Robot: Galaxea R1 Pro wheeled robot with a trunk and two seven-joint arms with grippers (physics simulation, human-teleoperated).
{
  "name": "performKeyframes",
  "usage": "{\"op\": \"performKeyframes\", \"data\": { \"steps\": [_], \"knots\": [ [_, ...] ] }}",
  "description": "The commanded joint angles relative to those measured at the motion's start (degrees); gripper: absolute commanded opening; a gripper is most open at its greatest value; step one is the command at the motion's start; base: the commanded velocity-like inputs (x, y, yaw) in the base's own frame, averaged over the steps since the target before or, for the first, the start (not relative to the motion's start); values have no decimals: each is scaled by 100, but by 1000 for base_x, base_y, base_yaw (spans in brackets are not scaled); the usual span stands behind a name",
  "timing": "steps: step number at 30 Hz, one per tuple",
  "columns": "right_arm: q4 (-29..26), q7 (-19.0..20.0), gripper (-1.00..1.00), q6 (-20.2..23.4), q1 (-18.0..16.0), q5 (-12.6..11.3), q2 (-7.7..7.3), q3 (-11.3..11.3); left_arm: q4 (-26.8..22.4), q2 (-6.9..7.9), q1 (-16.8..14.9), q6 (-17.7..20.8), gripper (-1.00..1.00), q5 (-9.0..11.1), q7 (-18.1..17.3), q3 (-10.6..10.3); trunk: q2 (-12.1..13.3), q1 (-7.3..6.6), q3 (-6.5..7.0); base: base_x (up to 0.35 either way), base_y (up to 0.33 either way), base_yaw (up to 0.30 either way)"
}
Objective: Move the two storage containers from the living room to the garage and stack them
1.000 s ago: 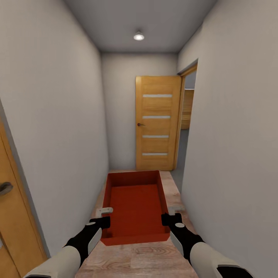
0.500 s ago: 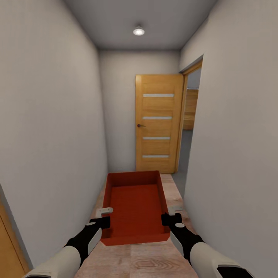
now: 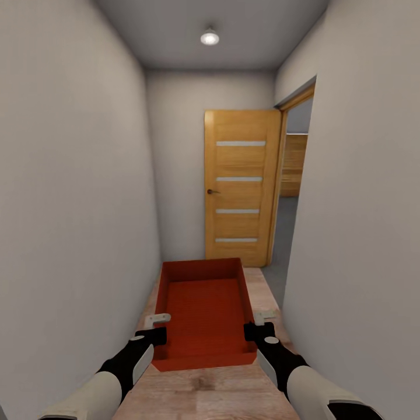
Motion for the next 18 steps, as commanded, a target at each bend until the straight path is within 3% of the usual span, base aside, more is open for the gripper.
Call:
{"op": "performKeyframes", "data": {
  "steps": [1, 18],
  "knots": [
    [24, 76, -100, -15, -2, -6, 2, -5, -104, 8, -6, 10, -100, -65, 161, 139, -7, 4, -9, 322, 0, 0],
    [24, 76, -100, -16, 0, -6, 1, -5, -104, 9, -6, 13, -100, -65, 161, 139, -7, 4, -9, 322, 0, 0]
  ]
}}
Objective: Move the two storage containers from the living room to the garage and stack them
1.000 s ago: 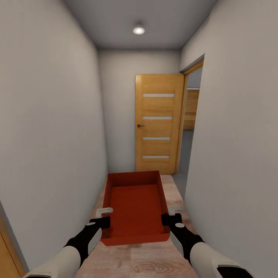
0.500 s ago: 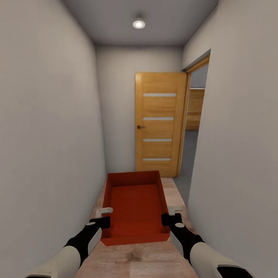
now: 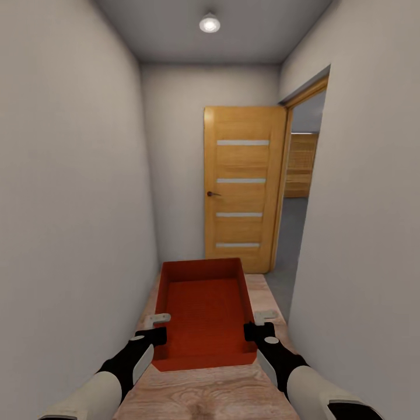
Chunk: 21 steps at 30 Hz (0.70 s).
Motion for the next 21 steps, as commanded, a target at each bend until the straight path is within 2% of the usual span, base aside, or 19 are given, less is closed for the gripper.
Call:
{"op": "performKeyframes", "data": {
  "steps": [1, 21],
  "knots": [
    [24, 73, -100, -15, -4, -6, 3, -5, -111, 10, -6, 18, -100, -64, 160, 141, -7, 4, -9, 322, 0, 0],
    [24, 66, -100, -15, -1, -9, 4, -5, -111, 10, -6, 19, -100, -64, 160, 138, -7, 4, -9, 322, 0, 0]
  ]
}}
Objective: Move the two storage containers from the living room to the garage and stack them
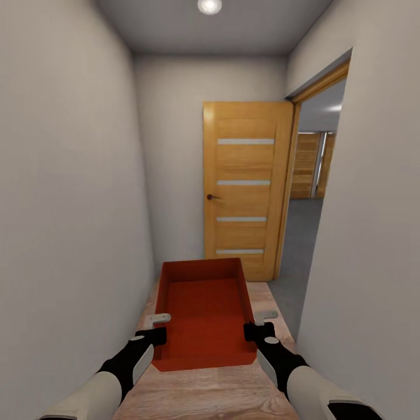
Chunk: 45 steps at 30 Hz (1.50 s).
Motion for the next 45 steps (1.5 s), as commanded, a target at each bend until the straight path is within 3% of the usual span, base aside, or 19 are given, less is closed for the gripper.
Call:
{"op": "performKeyframes", "data": {
  "steps": [1, 45],
  "knots": [
    [24, 65, -100, -15, -3, -8, 3, -4, -110, 8, -6, 14, -100, -65, 161, 141, -7, 4, -9, 322, 0, 0],
    [24, 65, -100, 3, -3, -20, 3, -4, -98, 8, -6, 14, -100, -60, 161, 142, -7, 4, -9, 322, 0, 0]
  ]
}}
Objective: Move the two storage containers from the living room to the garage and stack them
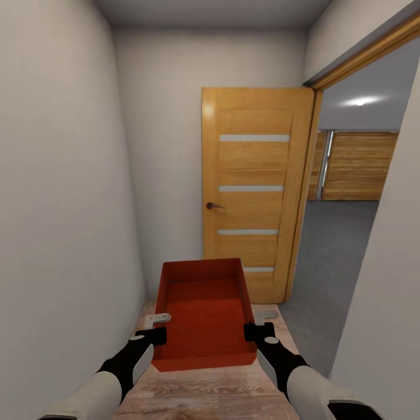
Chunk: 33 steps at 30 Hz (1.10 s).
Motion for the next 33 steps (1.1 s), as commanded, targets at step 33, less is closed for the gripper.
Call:
{"op": "performKeyframes", "data": {
  "steps": [33],
  "knots": [
    [23, 64, -100, 1, -6, -7, 3, -5, -133, -3, -6, -28, -100, -62, 162, 160, -7, 4, -9, 132, 14, -173]
  ]
}}
